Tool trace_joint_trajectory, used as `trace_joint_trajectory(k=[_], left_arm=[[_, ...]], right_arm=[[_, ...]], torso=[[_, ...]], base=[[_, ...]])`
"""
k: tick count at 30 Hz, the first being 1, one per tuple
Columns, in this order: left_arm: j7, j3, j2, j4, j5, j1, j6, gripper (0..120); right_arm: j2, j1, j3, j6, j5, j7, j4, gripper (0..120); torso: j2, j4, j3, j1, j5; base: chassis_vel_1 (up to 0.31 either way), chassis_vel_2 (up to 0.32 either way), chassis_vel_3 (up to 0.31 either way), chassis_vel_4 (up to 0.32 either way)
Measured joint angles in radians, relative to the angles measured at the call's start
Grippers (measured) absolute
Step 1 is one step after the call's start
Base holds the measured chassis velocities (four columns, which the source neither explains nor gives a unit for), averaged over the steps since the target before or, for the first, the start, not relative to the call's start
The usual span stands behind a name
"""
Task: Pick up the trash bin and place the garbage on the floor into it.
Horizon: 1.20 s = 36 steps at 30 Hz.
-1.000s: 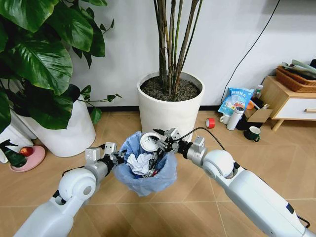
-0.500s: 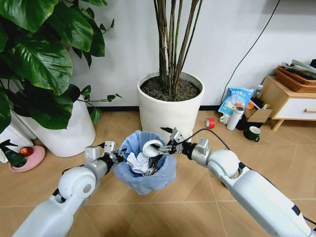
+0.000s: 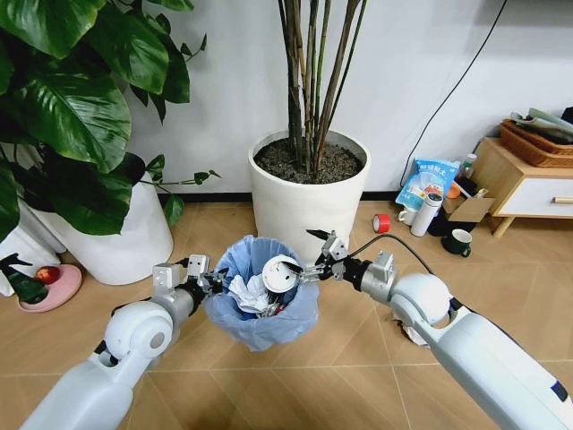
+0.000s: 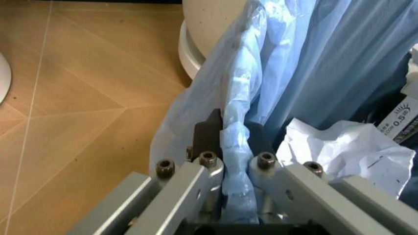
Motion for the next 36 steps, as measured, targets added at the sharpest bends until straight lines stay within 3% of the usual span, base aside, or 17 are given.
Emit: trace_joint_trajectory(k=[15,27,36], left_arm=[[0.0,-0.001,-0.009,0.009,0.0,-0.004,-0.002,0],[-0.004,-0.015,-0.027,0.019,0.002,0.0,-0.007,0],[-0.02,-0.022,-0.032,0.001,-0.004,0.005,-0.007,0]], right_arm=[[0.024,0.051,-0.022,-0.012,0.025,0.047,-0.021,100],[-0.029,-0.195,0.235,-0.084,0.131,0.23,0.136,100],[-0.002,-0.375,0.405,-0.139,0.169,0.344,0.071,100]], torso=[[0.0,0.0003,0.0,0.0,0.0],[0.0,-0.0001,0.0,0.0,0.0],[0.0,0.0,0.0,0.0,0.0007]], base=[[0.0,0.0,0.0,0.0],[0.0,0.0,0.0,0.0],[0.0,0.0,0.0,0.0]])
